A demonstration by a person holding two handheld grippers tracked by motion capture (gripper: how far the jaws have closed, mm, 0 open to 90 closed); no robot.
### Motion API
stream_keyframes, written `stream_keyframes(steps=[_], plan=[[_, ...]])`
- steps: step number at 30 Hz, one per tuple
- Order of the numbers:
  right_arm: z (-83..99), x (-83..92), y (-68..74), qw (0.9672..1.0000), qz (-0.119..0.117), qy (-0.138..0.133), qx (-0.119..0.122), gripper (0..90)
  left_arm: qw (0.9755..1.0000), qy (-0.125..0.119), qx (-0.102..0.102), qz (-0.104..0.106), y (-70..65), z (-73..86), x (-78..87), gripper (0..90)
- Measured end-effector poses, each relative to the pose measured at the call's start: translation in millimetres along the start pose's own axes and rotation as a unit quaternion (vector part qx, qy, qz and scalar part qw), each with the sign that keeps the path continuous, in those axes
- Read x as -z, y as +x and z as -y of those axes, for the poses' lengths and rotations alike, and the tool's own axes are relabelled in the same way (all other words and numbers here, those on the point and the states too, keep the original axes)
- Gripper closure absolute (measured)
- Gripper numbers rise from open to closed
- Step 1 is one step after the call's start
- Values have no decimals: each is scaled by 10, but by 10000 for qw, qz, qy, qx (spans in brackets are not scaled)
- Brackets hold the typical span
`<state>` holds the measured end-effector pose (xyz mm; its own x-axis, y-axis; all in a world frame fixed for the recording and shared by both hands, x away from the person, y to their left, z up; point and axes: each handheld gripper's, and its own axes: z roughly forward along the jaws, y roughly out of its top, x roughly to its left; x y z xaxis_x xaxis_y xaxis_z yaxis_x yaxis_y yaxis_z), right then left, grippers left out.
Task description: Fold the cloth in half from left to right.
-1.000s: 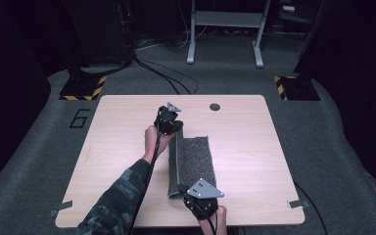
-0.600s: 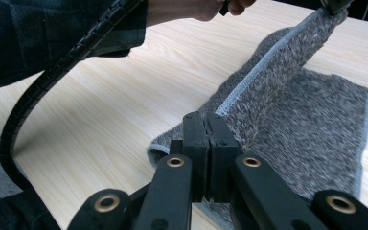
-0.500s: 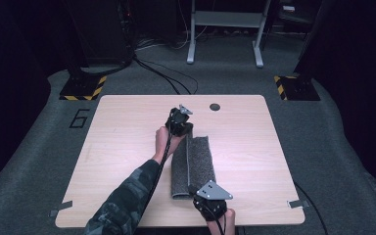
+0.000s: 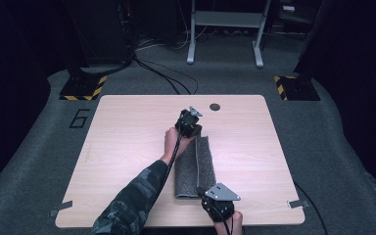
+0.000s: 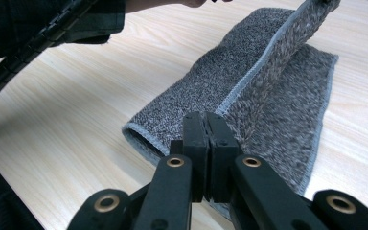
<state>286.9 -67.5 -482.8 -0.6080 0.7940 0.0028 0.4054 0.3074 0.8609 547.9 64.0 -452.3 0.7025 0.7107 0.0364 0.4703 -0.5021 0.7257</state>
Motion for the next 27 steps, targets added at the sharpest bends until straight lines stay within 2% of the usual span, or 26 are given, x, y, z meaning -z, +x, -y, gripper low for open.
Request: stream_keyframes(steps=[3,6,7,8,9,11,12,15,16,19,20,22,23,24,26,27], plan=[[33,-1,-20,10000,38,58,-59,885,10000,68,13,15,-20,0,-40,872],[62,-13,-47,9999,107,117,-42,884,9999,109,70,34,-16,7,-89,826],[90,-27,-67,9995,204,210,-80,870,9998,114,124,73,-10,10,-99,594],[110,-37,-82,9993,250,278,-72,842,9997,127,160,126,1,13,-99,500],[110,-37,-82,9993,250,278,-72,842,9996,111,208,133,10,18,-87,500],[157,-60,-121,9981,375,463,-135,786,9991,-65,355,241,40,31,-25,371],[215,-67,-175,9972,438,570,-200,769,9990,-198,358,172,54,46,59,310],[267,-62,-222,9959,512,667,-327,736,9988,-303,363,153,72,81,131,296],[280,-60,-240,9956,529,683,-362,719,9990,-269,330,118,89,109,159,291],[284,-23,-298,9959,521,576,-471,640,9993,-100,351,-27,185,224,194,280],[244,-34,-306,9961,479,574,-460,605,9991,-15,409,-95,235,284,191,278],[232,-51,-312,9964,468,567,-413,591,9985,141,522,-118,304,372,163,276],[214,-123,-332,9952,437,805,-346,577,9978,321,533,-239,356,468,135,274],[219,-155,-348,9951,472,829,-258,578,9974,382,529,-298,375,512,116,278],[230,-182,-354,9939,532,925,-273,575,9970,426,541,-340,389,540,102,280],[234,-199,-362,9930,577,995,-264,579,9962,532,565,-406,418,578,84,280]])
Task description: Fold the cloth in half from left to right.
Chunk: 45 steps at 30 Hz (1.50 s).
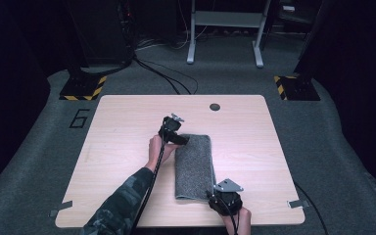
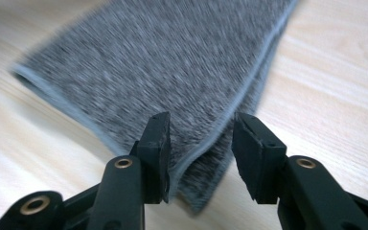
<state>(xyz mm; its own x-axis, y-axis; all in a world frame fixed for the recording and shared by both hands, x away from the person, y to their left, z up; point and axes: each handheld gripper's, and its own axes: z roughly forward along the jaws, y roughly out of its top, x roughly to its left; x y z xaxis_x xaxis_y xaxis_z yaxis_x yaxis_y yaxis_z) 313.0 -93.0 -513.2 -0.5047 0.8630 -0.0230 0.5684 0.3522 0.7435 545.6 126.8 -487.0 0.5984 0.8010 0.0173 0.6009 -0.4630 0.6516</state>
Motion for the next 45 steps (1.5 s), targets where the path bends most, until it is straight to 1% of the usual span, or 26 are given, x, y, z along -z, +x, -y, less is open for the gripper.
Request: stream_keyframes(steps=[1,2,3,5,6,7,9,10,11,14,15,16,17,19,20,23,26,27,28,29,31,36,37,40,41,45], plan=[[21,-31,-27,10000,-5,20,27,598,9998,69,59,-150,39,39,-54,287],[31,-32,-25,10000,-6,83,15,610,9998,69,59,-150,39,39,-54,288],[42,-44,-23,10000,1,34,12,625,9996,163,89,-220,90,63,-102,289],[49,-52,-24,10000,-23,66,50,644,9995,168,123,-223,114,76,-132,291],[57,-53,-12,10000,-16,41,-8,665,9993,197,111,-288,135,88,-160,291],[49,-62,-4,9999,-58,50,94,697,9993,180,140,-284,155,98,-184,289],[40,-75,1,9999,-53,27,81,710,9993,143,236,-261,190,109,-202,284],[33,-94,-8,9999,-114,11,110,721,9993,99,248,-271,201,112,-208,284],[22,-107,1,9999,-125,13,-9,722,9992,96,276,-280,217,114,-209,283],[-19,-157,-33,9998,-204,18,49,731,9989,19,381,-282,264,135,-198,279],[-37,-174,-25,9998,-212,14,-9,731,9988,8,426,-251,284,144,-183,271],[-46,-185,-37,9997,-233,23,74,734,9986,-12,472,-222,296,157,-163,263],[-54,-193,-24,9998,-217,19,-6,735,9988,-6,466,-177,308,167,-140,257],[-60,-201,-34,9997,-236,18,97,733,9988,-63,480,-123,303,203,-72,248],[-67,-200,-30,9997,-245,46,80,732,9989,-98,445,-87,296,221,-37,247],[-75,-200,-34,9995,-291,74,-15,704,9984,-242,495,128,263,293,97,239],[-109,-202,-107,9986,-507,45,-107,592,9981,-299,458,272,237,350,187,234],[-127,-203,-120,9984,-532,51,-162,575,9979,-316,466,318,232,367,214,233],[-193,-206,-167,9984,-554,-2,-148,523,9975,-353,495,367,222,385,247,229],[-232,-205,-186,9983,-554,-11,-167,521,9976,-336,454,403,224,392,269,228],[-272,-206,-211,9984,-552,-53,-120,511,9972,-357,474,445,216,400,288,225],[-488,-270,-341,9984,-529,-96,-178,473,9969,-427,395,524,115,456,372,220],[-488,-270,-341,9984,-529,-96,-178,473,9973,-385,327,540,108,466,383,220],[-552,-298,-358,9985,-511,-97,-189,466,9972,-370,335,550,74,522,377,218],[-584,-315,-376,9987,-492,-102,-125,456,9971,-351,345,587,68,538,376,216],[-628,-338,-403,9987,-472,-139,-159,450,9968,-322,315,664,13,594,389,216]])
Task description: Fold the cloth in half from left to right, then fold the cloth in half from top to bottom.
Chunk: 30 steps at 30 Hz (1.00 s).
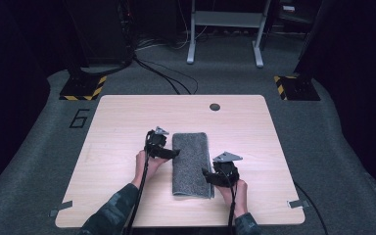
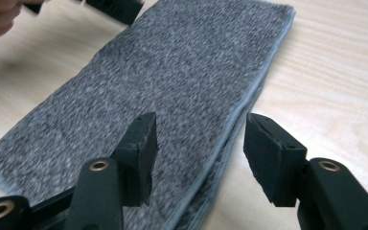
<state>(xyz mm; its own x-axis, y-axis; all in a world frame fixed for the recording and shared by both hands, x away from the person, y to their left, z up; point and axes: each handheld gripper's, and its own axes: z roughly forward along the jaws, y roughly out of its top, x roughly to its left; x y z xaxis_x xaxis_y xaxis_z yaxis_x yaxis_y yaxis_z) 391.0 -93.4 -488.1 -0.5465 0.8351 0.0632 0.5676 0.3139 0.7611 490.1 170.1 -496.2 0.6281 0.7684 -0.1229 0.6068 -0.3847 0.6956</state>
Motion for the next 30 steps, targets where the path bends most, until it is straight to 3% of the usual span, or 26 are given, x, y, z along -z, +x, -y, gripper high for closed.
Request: stream_keyframes(steps=[4,8,17,23,24,30], plan=[[-90,-55,-90,10000,25,21,-78,428,9999,-45,-126,61,-112,77,44,214],[-172,-137,-166,9999,19,91,-99,407,9999,-28,-128,67,-127,123,55,209],[-414,-360,-315,9998,42,204,-69,363,9999,-109,103,-19,34,58,-10,203],[-586,-556,-424,9993,109,286,-220,362,9994,-147,296,-76,177,-58,-89,207],[-607,-586,-445,9992,103,309,-238,362,9990,-169,409,-91,191,-81,-107,207],[-733,-801,-572,9984,219,370,-369,379,9987,-108,463,-207,290,-234,-229,225]])
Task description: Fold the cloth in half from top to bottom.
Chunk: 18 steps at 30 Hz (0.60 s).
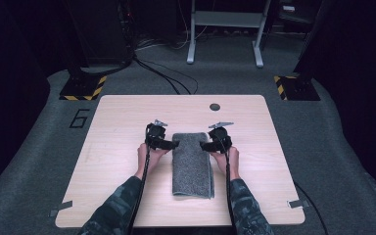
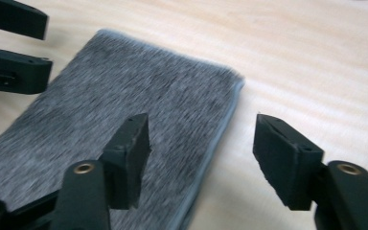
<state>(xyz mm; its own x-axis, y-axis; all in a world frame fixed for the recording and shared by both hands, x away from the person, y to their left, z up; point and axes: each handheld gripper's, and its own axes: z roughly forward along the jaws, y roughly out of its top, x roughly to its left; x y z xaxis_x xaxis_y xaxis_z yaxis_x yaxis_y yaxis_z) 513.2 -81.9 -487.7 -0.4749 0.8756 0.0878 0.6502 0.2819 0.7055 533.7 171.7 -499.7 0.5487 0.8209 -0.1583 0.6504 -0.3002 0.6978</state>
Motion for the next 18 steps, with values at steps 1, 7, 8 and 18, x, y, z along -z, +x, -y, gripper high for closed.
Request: stream_keyframes(steps=[1,7,8,18], plan=[[-32,-47,-22,10000,11,84,-46,381,10000,-5,-34,-28,10,-15,-23,226],[-156,-197,-100,9997,219,24,-146,419,9998,-25,-57,-182,30,-72,-130,307],[-163,-223,-95,9995,291,45,-69,424,9998,-38,-16,-203,28,-78,-144,327],[-209,-410,-58,9986,347,389,-50,570,9997,-9,-96,-241,27,-70,-202,513]])
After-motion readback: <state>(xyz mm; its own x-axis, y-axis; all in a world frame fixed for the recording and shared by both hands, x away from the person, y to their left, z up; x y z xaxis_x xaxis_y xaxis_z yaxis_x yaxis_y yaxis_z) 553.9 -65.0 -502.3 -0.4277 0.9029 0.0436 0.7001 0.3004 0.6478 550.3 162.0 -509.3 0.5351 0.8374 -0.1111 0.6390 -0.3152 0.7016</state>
